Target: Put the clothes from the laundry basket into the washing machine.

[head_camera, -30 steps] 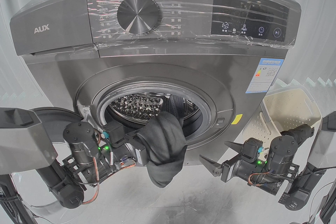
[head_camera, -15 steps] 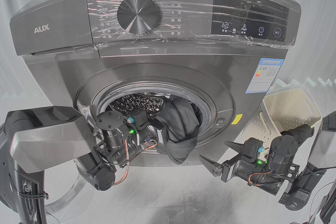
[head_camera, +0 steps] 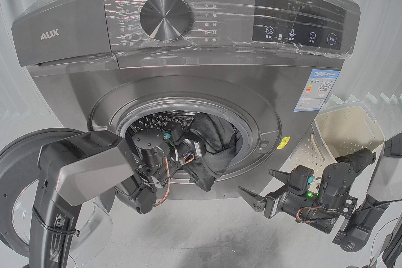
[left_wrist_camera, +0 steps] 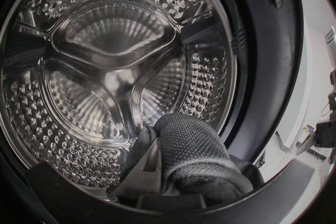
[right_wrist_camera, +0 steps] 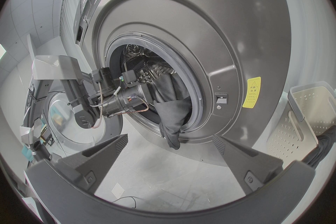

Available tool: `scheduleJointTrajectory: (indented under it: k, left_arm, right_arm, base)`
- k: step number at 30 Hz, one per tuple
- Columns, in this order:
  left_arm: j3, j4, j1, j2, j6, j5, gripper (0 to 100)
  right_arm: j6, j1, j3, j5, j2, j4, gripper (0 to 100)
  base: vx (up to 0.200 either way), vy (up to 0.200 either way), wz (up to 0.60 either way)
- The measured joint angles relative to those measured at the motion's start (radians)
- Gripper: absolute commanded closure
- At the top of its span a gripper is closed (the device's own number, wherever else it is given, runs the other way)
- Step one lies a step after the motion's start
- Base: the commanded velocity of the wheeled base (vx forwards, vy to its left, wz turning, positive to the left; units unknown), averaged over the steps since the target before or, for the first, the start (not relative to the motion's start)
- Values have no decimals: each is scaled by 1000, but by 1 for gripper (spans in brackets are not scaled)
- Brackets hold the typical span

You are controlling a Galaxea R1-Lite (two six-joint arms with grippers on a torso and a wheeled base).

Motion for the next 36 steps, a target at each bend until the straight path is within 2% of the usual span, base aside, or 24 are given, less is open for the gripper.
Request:
scheduleJointTrajectory:
  k: [8,19,24,31,34,35,36]
  left_arm:
    - [-125,138,11,58,2,48,100]
    - [-309,373,52,69,8,81,100]
    - [-393,407,60,82,8,113,100]
    - [-530,421,77,126,7,190,100]
    - [-542,424,82,137,8,200,100]
    - [-542,424,84,140,8,201,0]
    - [-542,425,84,142,8,201,0]
  right_arm:
    - [0,4,2,0,13,-1,0]
    - [-1,11,9,0,22,-1,0]
    - [-2,13,10,0,24,-2,0]
    - [-1,16,10,0,24,-2,0]
    - [-2,17,10,0,24,-1,0]
    - [-2,17,10,0,24,-1,0]
    - [-1,18,10,0,24,-1,0]
  base:
    - [0,0,0]
    - [0,0,0]
    - [0,0,0]
    - [0,0,0]
    - [0,0,0]
    - [0,0,0]
    - [0,0,0]
